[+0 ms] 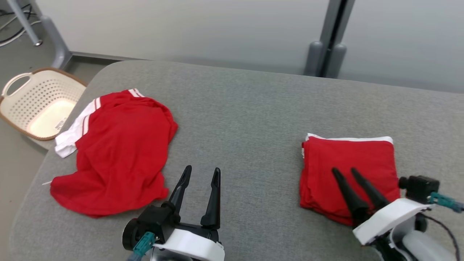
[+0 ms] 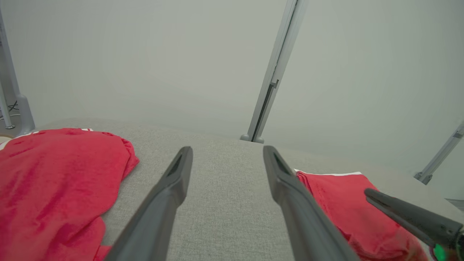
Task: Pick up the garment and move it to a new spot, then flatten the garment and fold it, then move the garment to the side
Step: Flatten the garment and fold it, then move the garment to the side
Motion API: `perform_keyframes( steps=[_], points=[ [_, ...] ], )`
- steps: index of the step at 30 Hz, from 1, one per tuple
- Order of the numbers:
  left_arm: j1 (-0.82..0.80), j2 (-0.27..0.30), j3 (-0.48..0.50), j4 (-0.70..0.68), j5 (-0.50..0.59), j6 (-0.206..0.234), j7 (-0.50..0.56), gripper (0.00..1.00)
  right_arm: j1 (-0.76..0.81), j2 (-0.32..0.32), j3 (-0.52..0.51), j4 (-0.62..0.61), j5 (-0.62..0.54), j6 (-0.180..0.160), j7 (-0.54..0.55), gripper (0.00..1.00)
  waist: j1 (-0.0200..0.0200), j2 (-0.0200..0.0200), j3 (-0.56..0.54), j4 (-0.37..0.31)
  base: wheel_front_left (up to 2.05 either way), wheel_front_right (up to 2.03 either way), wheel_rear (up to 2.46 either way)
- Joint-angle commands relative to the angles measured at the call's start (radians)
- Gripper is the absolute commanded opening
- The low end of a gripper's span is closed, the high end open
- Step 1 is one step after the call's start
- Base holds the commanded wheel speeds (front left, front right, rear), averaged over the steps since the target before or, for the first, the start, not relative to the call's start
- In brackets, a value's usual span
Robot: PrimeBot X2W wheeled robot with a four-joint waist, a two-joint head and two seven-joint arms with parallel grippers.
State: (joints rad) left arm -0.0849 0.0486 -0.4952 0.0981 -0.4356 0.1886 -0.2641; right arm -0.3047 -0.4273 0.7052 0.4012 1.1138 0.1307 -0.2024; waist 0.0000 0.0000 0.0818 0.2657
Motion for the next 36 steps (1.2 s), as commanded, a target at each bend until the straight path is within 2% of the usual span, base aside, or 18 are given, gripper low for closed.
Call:
perform_keyframes(
  steps=[1,5,8,13,17,21,23,29,36],
  points=[
    [-0.007,0.004,0.006,-0.001,0.004,-0.001,0.000,1.00,-0.007,-0.017,-0.001,-0.003,-0.022,0.000,-0.018,1.00,0.0000,0.0000,-0.005,-0.024,0.00,0.00,0.00],
    [-0.020,0.004,0.026,-0.011,0.001,0.006,0.000,1.00,-0.032,-0.083,-0.040,-0.007,-0.193,0.000,-0.060,1.00,0.0000,0.0000,-0.009,-0.076,0.00,0.00,0.00],
    [-0.026,0.004,0.047,-0.019,0.005,0.013,0.000,1.00,-0.014,-0.096,-0.157,-0.050,-0.336,0.000,-0.064,1.00,0.0000,0.0000,-0.007,-0.116,0.00,0.00,0.00],
    [-0.026,0.004,0.067,-0.020,0.011,0.012,0.000,1.00,0.088,-0.061,-0.375,-0.153,-0.549,0.000,-0.064,1.00,0.0000,0.0000,-0.006,-0.164,0.00,0.00,0.00],
    [-0.020,0.003,0.069,-0.004,-0.004,0.016,0.000,1.00,0.179,-0.018,-0.499,-0.227,-0.662,0.000,-0.064,1.00,0.0000,0.0000,-0.007,-0.188,0.00,0.00,0.00],
    [-0.010,0.004,0.066,0.016,0.012,0.029,0.000,1.00,0.239,0.022,-0.574,-0.278,-0.707,0.000,-0.064,1.00,0.0000,0.0000,-0.006,-0.197,0.00,0.00,0.00],
    [-0.009,0.003,0.049,0.031,0.058,0.049,0.000,1.00,0.270,0.044,-0.603,-0.300,-0.731,0.000,-0.064,1.00,0.0000,0.0000,-0.006,-0.199,0.00,0.00,0.00],
    [0.006,0.003,0.047,0.009,0.090,0.104,0.000,1.00,0.293,0.071,-0.619,-0.313,-0.760,0.000,-0.064,1.00,0.0000,0.0000,-0.008,-0.193,0.00,0.00,0.00],
    [0.013,0.004,0.041,0.008,0.114,0.113,0.000,1.00,0.299,0.076,-0.616,-0.309,-0.765,0.000,-0.064,1.00,0.0000,0.0000,-0.012,-0.183,0.00,0.00,0.00]
  ],
)
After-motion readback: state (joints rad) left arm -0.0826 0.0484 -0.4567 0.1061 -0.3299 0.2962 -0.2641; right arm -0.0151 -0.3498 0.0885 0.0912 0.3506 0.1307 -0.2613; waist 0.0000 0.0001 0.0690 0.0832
